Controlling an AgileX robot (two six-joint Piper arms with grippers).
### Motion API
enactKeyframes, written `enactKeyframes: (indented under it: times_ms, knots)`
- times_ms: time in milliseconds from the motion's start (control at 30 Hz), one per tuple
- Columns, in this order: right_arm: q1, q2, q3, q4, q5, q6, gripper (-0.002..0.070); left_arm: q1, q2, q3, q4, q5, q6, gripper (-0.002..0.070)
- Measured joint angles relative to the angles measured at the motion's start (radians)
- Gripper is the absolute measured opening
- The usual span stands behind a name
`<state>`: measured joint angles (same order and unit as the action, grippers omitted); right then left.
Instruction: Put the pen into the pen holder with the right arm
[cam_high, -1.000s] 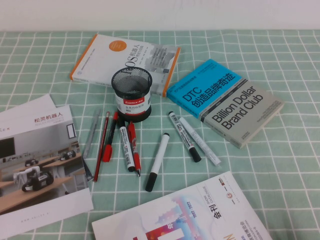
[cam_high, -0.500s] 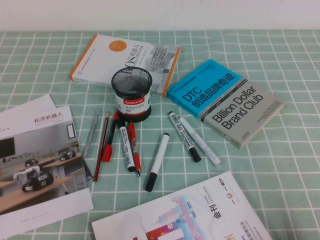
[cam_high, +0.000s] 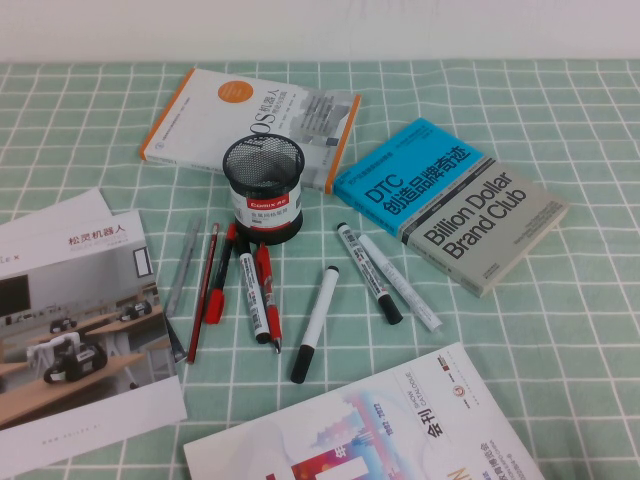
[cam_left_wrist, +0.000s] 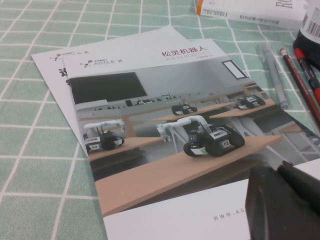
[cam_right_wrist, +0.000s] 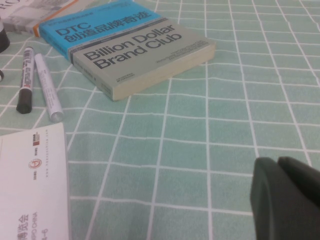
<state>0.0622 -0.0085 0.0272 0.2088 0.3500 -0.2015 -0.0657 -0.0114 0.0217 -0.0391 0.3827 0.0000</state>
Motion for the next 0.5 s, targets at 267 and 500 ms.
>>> enactKeyframes:
  times_ms: [267,500]
  knots:
    - [0.0,0.0,0.0,0.348,-0.085,0.0,-0.002,0.0,0.0,0.0,0.0,0.0,0.0,-0.0006]
    - [0.0,0.0,0.0,0.72,-0.151,0.0,-0.002,0.0,0.0,0.0,0.0,0.0,0.0,-0.0006]
